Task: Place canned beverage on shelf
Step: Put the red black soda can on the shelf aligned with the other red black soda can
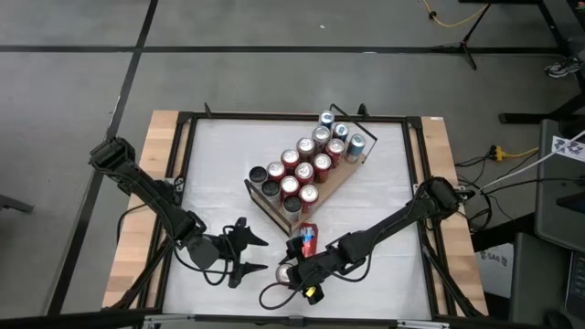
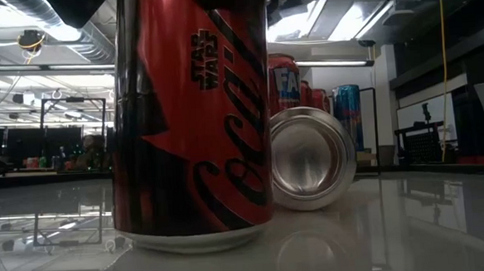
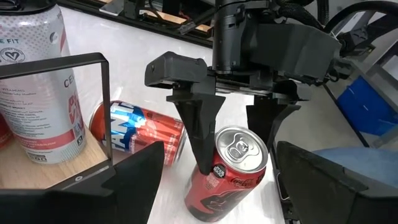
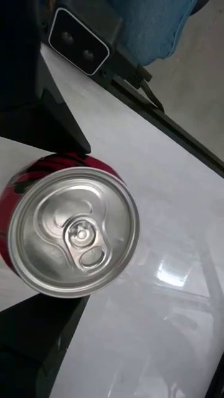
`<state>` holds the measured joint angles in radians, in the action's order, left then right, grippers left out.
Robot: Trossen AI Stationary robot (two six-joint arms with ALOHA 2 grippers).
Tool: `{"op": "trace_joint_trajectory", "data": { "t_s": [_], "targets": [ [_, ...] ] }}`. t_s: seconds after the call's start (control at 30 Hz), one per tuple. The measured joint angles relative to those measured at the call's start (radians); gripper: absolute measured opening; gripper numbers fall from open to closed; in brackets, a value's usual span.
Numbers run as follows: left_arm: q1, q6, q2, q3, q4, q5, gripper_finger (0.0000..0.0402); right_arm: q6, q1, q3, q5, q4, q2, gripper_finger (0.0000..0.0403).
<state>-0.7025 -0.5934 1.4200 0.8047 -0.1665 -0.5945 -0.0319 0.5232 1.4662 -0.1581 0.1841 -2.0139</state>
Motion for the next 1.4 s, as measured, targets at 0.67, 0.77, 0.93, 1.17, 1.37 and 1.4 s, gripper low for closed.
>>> {"op": "trace_joint_trajectory", "data": {
  "t_s": [0.67,0.77,0.93,1.17,1.37,1.4],
  "targets": [
    [0.0,0.0,0.0,0.0,0.001,-0.023,0.0305,0.028,0.0,0.003,0.02,0.012,0.005,0.0301],
    [0.0,0.0,0.0,0.0,0.0,-0.023,0.0305,0.028,0.0,0.01,0.026,0.025,0.015,0.0293],
    [0.0,0.0,0.0,0.0,0.0,-0.023,0.0305,0.029,0.001,0.011,0.045,0.058,0.062,0.0288],
    [0.0,0.0,0.0,0.0,0.002,-0.024,0.0305,0.053,0.001,0.011,0.051,0.162,0.159,0.0289],
    [0.0,0.0,0.0,0.0,0.001,-0.025,0.0304,0.053,0.001,0.014,0.047,0.283,0.265,0.0292],
    [0.0,0.0,0.0,0.0,0.001,-0.025,0.0304,0.053,0.001,0.014,0.046,0.305,0.284,0.0292]
  ]
}}
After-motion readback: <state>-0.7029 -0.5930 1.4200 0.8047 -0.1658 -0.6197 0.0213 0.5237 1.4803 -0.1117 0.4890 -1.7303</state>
